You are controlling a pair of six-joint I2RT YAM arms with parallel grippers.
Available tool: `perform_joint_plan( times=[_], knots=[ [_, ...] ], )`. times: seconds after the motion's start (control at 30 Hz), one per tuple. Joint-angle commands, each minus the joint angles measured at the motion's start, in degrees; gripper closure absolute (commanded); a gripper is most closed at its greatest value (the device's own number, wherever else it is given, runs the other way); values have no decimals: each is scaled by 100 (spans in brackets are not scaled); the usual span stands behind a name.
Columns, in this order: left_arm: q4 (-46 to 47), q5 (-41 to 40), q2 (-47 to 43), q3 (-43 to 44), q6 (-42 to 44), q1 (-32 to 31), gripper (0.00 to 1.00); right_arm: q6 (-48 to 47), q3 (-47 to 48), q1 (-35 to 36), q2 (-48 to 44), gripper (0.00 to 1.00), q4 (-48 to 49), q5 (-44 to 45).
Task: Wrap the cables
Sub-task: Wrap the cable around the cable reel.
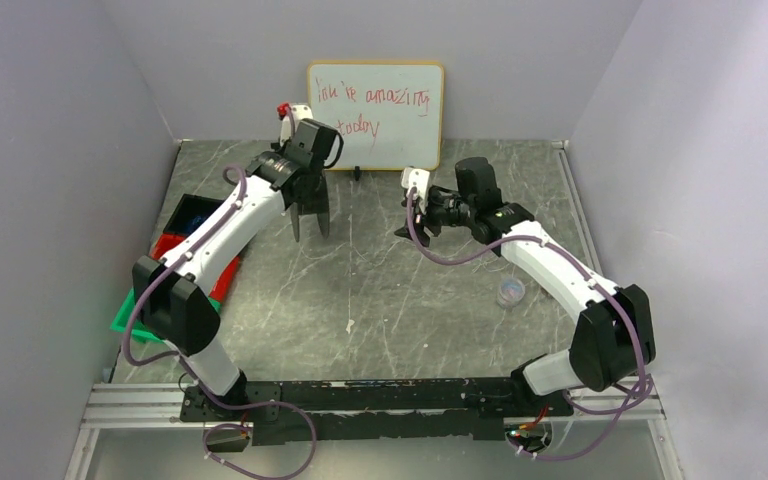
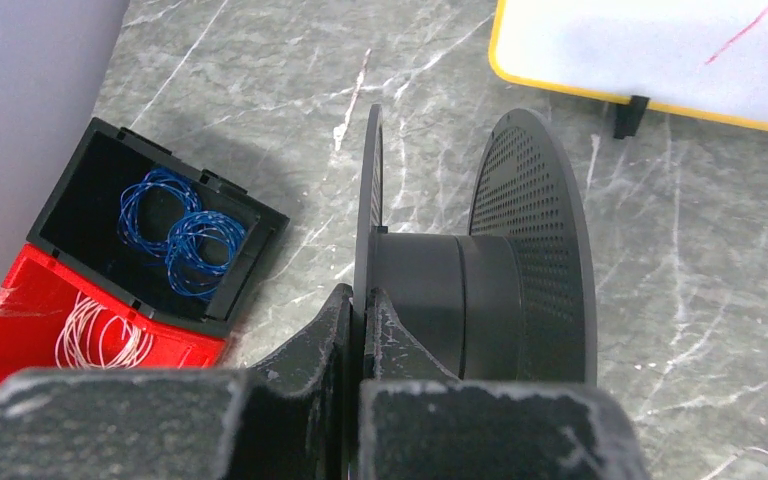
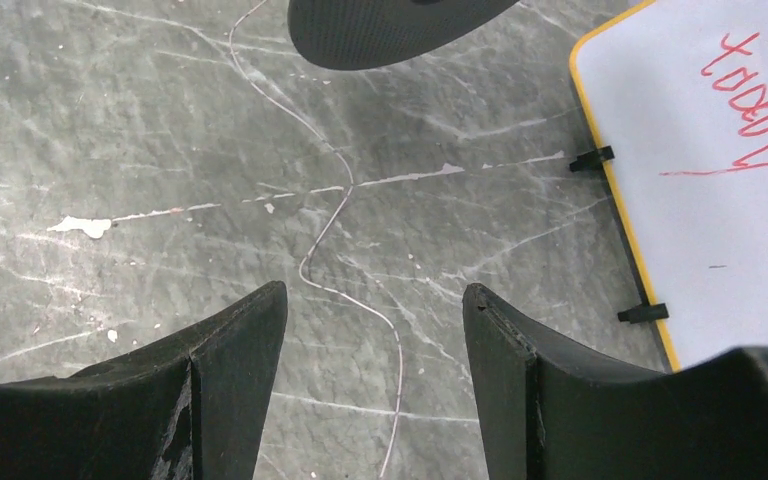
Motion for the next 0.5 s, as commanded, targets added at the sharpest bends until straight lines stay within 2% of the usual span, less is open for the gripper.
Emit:
perform_joint_plan(
  times=[0.0, 0.17, 0.27, 0.47],
  knots=[
    [145, -554, 85, 23, -320, -30, 97, 78, 304, 16, 22, 32, 180, -57],
    [191, -533, 102, 3, -313, -29, 98, -21, 390, 64, 218, 34, 6, -137],
    [329, -255, 53, -70, -94, -29, 97, -23, 308, 71, 212, 34, 61, -188],
    [754, 1898, -371, -224, 876, 182, 97, -481, -94, 70, 124, 33, 30, -958]
  ],
)
